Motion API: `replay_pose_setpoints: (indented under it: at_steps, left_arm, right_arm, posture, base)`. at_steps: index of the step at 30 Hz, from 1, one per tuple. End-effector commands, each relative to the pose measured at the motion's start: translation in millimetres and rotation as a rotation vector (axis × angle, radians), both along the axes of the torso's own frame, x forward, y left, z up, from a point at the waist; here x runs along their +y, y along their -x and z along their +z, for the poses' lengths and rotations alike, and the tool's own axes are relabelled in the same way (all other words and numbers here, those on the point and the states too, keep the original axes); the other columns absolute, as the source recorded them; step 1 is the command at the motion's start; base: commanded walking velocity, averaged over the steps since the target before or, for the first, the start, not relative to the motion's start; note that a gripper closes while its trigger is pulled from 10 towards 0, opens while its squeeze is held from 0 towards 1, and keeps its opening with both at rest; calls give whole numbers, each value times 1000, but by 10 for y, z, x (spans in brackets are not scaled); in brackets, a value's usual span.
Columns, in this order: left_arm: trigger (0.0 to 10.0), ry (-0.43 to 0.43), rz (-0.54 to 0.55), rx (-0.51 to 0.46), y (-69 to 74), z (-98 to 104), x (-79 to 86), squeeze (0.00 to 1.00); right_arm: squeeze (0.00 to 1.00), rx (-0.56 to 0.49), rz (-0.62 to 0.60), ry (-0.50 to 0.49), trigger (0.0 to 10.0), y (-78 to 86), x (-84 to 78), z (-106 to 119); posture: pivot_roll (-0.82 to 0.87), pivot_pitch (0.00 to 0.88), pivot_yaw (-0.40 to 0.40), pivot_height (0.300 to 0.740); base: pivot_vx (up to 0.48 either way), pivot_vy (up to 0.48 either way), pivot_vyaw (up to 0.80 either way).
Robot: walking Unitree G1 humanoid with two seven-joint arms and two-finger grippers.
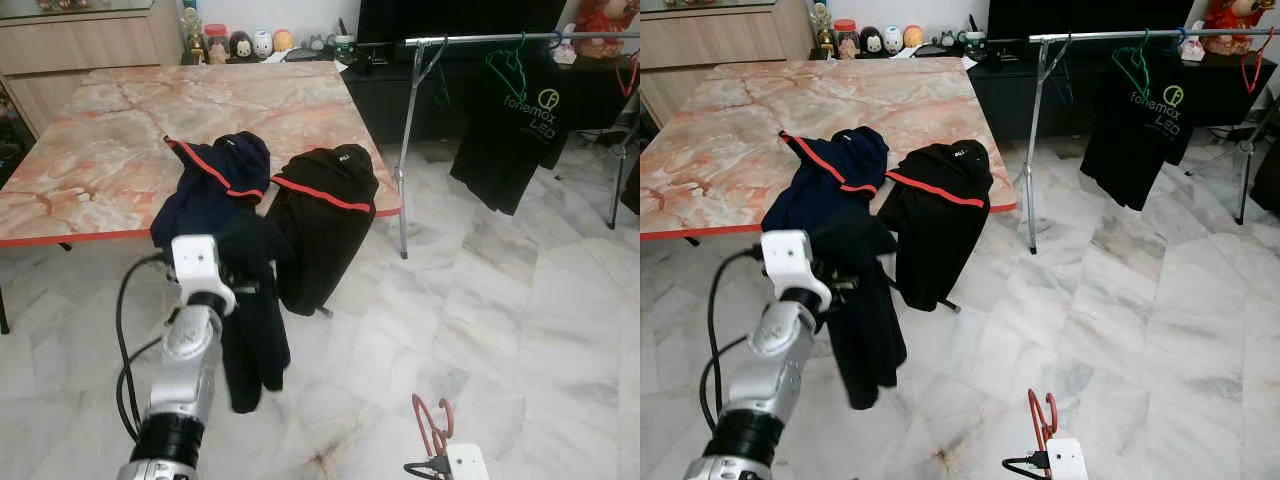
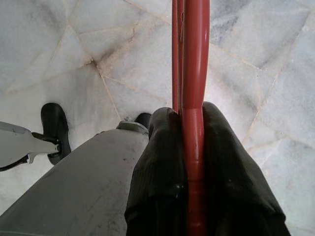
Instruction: Hang hanger
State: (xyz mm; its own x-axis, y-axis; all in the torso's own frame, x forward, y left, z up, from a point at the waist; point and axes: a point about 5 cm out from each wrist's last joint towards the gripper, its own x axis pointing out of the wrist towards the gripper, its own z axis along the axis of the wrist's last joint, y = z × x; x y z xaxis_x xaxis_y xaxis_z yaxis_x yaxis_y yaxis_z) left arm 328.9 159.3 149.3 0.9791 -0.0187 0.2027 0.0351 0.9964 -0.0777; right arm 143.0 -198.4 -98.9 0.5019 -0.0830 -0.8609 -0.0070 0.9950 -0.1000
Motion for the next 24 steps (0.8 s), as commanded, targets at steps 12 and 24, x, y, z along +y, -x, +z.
replay_pose_setpoints:
  at_steps: [12, 24]
  left_arm:
    - [10000, -133, 49, -107, 343, 352, 412, 0]
    - [10000, -135, 56, -100, 340, 445, 425, 0]
  right_arm:
    - [0, -4, -12, 9, 10000, 18, -30, 0]
    - [0, -15, -22, -1, 10000, 16, -18, 1]
  posture:
    - [-62, 0, -11, 740]
    - [-66, 0, -5, 740]
  base:
    - [0, 0, 0]
    - [42, 0, 0]
